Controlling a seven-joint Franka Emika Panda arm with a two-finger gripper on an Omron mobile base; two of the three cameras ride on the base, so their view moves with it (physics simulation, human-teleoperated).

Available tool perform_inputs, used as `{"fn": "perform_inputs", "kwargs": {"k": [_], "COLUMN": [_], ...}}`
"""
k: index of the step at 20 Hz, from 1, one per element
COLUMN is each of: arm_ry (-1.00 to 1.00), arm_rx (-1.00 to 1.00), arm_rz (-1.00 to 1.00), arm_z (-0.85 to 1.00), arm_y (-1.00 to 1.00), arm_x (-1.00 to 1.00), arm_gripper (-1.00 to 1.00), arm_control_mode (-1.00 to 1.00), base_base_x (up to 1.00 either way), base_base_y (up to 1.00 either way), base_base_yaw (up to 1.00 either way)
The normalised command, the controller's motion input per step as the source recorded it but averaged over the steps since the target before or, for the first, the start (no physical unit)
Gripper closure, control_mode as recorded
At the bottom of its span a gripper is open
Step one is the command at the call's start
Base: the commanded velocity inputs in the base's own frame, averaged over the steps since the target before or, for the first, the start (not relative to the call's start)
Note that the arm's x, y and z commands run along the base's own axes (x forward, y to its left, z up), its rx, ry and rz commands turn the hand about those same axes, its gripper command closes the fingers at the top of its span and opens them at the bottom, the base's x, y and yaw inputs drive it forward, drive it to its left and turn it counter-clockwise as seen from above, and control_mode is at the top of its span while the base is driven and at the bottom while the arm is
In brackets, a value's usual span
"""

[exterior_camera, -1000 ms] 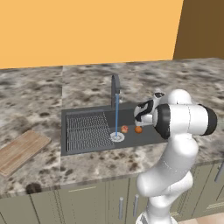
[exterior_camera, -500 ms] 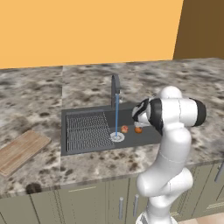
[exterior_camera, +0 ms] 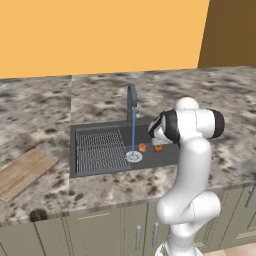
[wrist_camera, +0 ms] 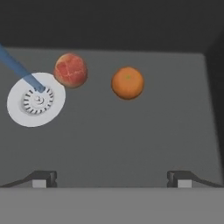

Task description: Pick the tangerine, peach from the sink and place them on the cutting board to airdry. Then turn off the sink faucet.

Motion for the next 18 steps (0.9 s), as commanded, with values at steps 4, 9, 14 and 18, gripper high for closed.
{"fn": "perform_inputs", "kwargs": {"k": [4, 9, 14, 18], "arm_ry": [0.02, 0.03, 0.01, 0.01], "arm_rx": [0.01, 0.00, 0.00, 0.00], "arm_rz": [0.00, 0.00, 0.00, 0.00], "arm_z": [-0.26, -0.26, -0.30, -0.31], "arm_y": [-0.05, -0.02, -0.02, -0.06], "arm_x": [0.42, 0.44, 0.44, 0.41], "arm_gripper": [-1.00, -1.00, -1.00, -1.00], "arm_control_mode": [-1.00, -1.00, -1.00, -1.00], "base_base_x": [0.00, 0.00, 0.00, 0.00], "base_base_y": [0.00, 0.00, 0.00, 0.00], "base_base_yaw": [0.00, 0.00, 0.00, 0.00]}}
